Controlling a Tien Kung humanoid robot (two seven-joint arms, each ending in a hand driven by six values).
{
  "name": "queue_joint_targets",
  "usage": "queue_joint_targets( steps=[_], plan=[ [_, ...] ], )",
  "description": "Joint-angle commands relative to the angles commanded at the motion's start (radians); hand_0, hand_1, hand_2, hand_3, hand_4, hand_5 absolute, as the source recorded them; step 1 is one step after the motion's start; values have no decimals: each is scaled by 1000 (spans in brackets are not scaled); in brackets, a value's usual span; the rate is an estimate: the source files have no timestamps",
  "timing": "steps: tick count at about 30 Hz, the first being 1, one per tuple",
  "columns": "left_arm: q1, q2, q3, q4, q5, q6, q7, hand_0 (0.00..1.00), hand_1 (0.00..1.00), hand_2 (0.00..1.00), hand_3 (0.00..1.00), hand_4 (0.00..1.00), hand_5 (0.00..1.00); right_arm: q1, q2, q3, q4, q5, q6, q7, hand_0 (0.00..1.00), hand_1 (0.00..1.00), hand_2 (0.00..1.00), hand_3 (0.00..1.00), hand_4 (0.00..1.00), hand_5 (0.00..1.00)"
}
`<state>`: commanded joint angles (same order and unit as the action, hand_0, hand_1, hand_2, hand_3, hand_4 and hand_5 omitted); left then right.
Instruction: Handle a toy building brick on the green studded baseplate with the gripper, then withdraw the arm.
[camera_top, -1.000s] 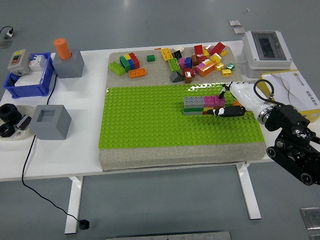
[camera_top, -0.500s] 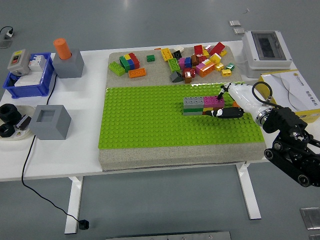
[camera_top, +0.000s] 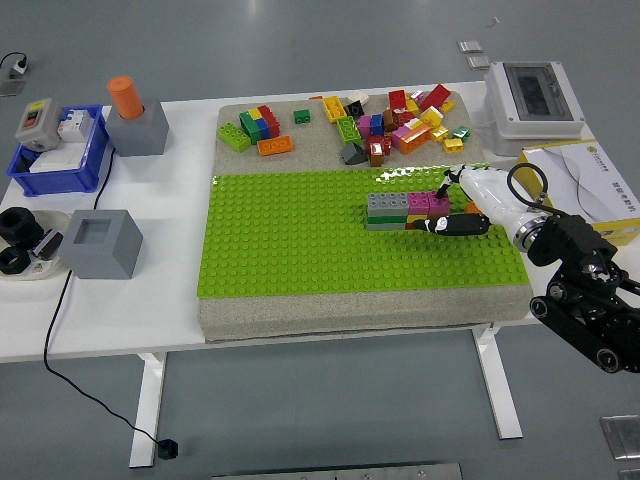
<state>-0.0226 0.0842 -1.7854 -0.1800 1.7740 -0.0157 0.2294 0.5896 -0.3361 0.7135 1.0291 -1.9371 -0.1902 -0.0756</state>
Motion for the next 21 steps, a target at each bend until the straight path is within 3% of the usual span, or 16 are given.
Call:
queue_joint_targets(
  steps=[21],
  plan=[
    [-2, -1, 2, 0, -4, 1, -3, 788, 801, 752, 432, 998, 883, 3, 7, -12, -13, 5, -1, 1, 840, 803, 851, 569, 998, 755]
  ],
)
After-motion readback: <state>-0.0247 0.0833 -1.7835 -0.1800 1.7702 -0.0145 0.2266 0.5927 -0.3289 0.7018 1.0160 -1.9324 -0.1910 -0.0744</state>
